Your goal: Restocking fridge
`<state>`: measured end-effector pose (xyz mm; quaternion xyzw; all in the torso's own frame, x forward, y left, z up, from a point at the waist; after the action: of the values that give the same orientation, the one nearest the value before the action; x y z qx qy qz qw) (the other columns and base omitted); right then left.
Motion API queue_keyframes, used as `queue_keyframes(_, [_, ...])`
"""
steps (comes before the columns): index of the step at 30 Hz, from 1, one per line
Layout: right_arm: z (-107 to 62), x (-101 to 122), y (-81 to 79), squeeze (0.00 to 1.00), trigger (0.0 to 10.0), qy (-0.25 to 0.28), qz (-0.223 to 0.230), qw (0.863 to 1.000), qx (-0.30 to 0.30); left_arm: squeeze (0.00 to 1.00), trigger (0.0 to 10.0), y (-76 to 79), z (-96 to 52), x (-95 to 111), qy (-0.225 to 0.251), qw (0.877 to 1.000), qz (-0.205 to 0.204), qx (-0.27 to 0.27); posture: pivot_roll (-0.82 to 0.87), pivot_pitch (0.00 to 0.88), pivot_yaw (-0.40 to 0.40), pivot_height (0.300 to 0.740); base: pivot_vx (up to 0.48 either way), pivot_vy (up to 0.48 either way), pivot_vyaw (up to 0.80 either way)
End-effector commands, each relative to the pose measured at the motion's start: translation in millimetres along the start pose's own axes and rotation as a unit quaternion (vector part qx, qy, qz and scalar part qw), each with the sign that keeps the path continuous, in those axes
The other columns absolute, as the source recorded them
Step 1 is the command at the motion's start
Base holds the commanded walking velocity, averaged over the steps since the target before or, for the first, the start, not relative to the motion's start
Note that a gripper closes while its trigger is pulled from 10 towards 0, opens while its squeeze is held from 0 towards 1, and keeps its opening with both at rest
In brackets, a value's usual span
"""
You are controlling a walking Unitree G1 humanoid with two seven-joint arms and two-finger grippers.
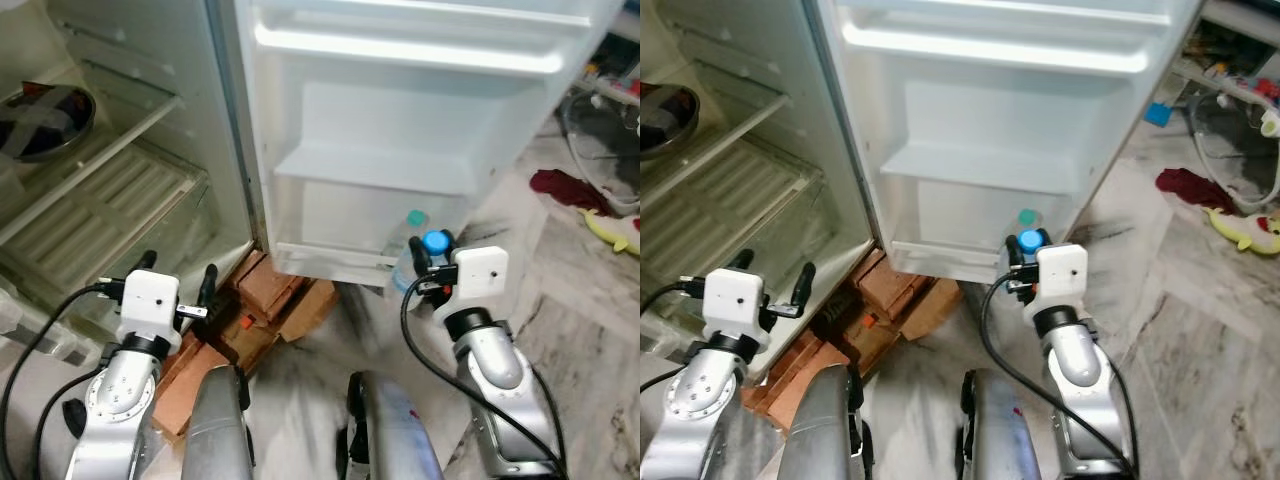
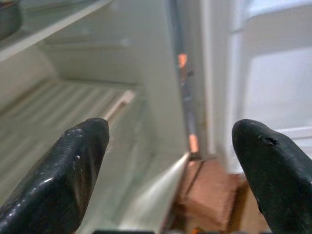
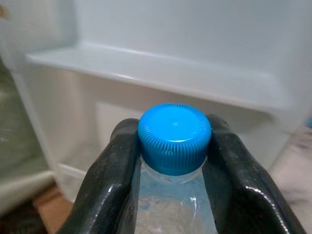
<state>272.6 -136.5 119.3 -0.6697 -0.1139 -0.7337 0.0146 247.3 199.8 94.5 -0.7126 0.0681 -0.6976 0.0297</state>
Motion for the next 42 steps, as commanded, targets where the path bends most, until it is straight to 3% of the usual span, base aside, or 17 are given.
queue_keyframes(1, [-0.5, 3.6, 3.1, 0.0, 10.0, 0.01, -0.008, 1.0, -0.002, 0.0, 10.0, 1.8, 0.0, 0.4, 0.0, 1.0, 0.005, -0.001, -0.01, 0.163, -0.026, 0.616, 0.0, 0.0, 0.0])
queue_keyframes(6, [0.4, 3.9, 2.9, 0.0, 10.0, 0.011, -0.008, 1.0, -0.001, 0.0, 10.0, 3.0, -0.2, 1.1, 0.003, 1.0, 0.008, -0.006, -0.01, 0.162, -0.027, 0.616, 0.0, 0.0, 0.0])
queue_keyframes(35, [1.9, 3.8, 2.9, 0.0, 10.0, 0.012, -0.013, 1.0, 0.003, 0.0, 10.0, 5.2, -0.2, 0.6, 0.003, 1.0, 0.001, -0.009, -0.01, 0.163, -0.027, 0.616, 0.302, 0.0, 0.0])
queue_keyframes(42, [8.9, 5.3, 0.8, 0.0, 10.0, 0.017, -0.017, 1.0, 0.02, 0.0, 10.0, 4.2, -1.7, 1.9, 0.003, 1.0, 0.0, -0.008, -0.01, 0.194, -0.024, 0.616, 0.0, 0.0, 0.0])
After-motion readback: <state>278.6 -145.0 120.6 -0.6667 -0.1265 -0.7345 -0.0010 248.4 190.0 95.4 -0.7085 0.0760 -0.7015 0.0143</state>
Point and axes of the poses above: a point about 5 cm out from each wrist's last joint towards the gripper, its own z axis pointing out of the wrist towards the gripper, its own x axis along the axis of the wrist's last joint, y = z × x, the point moved 2 cm from there along z, pointing out of the wrist towards the gripper, and after that the axes turned 6 degrees about -z, right-handed, at the moved point
